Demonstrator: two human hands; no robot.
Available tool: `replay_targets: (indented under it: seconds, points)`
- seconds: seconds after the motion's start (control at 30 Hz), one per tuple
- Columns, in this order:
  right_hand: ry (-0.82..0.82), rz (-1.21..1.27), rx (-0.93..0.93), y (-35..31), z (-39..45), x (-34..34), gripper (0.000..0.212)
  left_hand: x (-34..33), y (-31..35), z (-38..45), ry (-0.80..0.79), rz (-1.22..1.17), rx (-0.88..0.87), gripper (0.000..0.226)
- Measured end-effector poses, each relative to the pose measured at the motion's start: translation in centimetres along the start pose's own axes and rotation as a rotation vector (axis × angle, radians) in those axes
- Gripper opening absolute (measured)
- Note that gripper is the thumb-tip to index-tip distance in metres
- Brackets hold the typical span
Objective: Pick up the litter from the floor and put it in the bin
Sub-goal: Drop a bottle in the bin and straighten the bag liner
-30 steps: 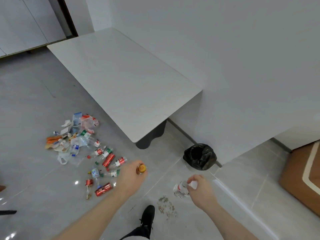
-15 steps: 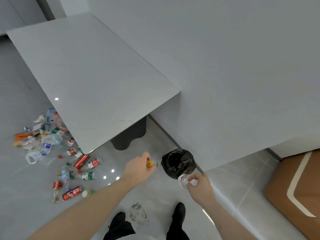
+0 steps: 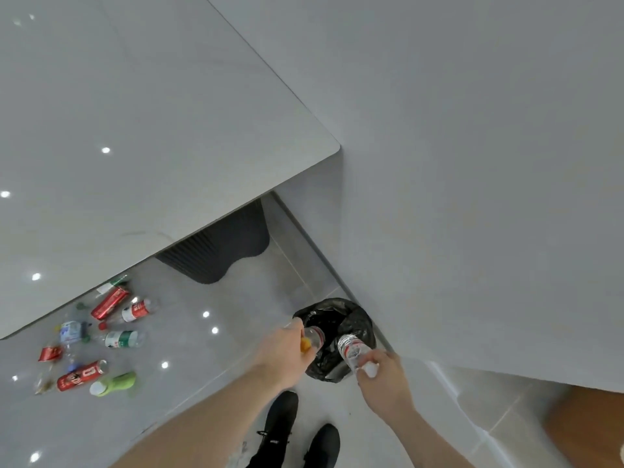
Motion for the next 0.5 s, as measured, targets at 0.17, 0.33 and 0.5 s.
replay_targets:
  seconds: [0.17,0.33,0.5]
  points:
    - [-0.003,0.021,-0.018,4.6,9.8,-3.4,0.019,-8.2,-0.4,9.9,-0.005,0.091,-0.039,0.044]
    - [-0.027,0.021,-0.040,10.0,16.8,-7.3,0.015,-15.8,-1.5,16.1,-0.044,0.097,-0.005,0.049]
    - [-0.007,0.027,-0.094,15.0,21.0,-9.1,0.008,-20.6,-2.3,20.6,-0.089,0.101,-0.026,0.039]
Point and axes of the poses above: each hand's wrist, its own z-axis towards the middle knuckle, its own x-axis out of the back of the hand, y = z × x, the point moved 8 cm from there along z, towards the middle knuckle, and after that the axes turned 8 degrees about -y, right-handed, at the moved point
